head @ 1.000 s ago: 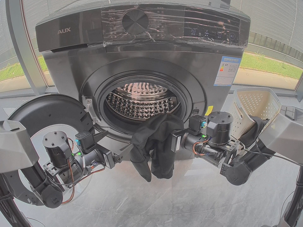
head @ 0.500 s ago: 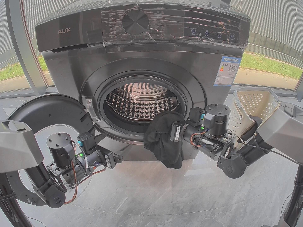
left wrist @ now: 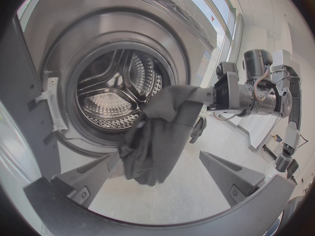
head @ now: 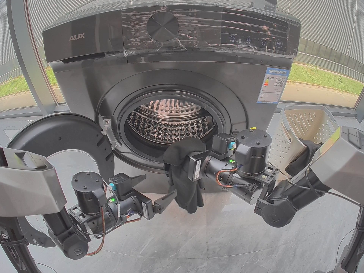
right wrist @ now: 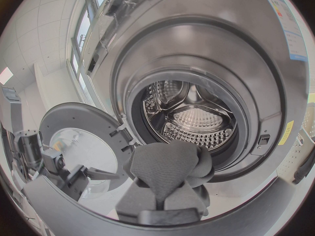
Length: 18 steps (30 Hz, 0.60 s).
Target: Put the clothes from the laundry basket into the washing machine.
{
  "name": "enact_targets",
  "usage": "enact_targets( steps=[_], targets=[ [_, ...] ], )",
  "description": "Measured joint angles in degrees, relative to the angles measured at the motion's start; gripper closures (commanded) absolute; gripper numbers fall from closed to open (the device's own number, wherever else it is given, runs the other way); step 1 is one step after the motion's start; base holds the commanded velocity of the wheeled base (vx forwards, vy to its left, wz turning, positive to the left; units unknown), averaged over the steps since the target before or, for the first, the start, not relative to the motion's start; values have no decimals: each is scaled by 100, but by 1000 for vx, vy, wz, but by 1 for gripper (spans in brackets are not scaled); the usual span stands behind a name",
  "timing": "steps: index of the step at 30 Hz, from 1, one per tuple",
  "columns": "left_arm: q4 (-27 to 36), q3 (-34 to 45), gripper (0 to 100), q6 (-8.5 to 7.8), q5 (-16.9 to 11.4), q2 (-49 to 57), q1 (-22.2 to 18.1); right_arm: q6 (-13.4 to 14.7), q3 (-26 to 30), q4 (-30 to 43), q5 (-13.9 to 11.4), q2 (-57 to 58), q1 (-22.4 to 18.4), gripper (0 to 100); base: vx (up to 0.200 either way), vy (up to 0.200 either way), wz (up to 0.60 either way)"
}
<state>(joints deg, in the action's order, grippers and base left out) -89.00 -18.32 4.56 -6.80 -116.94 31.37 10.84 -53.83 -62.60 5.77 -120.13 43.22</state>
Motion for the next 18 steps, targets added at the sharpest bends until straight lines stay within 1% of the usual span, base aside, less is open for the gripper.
enact_targets(
  steps=[2,8,10,12,18],
  targets=[
    [0,-102,0,23,-11,-124,124,43,17,-5,0,78,143,100,0,0,0],
    [2,-267,0,20,-11,-422,261,73,26,-24,4,168,278,100,0,0,0],
    [5,-435,0,4,13,-588,269,71,26,-49,0,185,312,100,0,0,0],
    [0,-616,0,-7,43,-740,254,73,26,-65,4,196,325,100,0,0,0],
    [2,-1111,0,-29,155,-1186,44,82,87,-82,15,262,438,100,0,0,0]
  ],
)
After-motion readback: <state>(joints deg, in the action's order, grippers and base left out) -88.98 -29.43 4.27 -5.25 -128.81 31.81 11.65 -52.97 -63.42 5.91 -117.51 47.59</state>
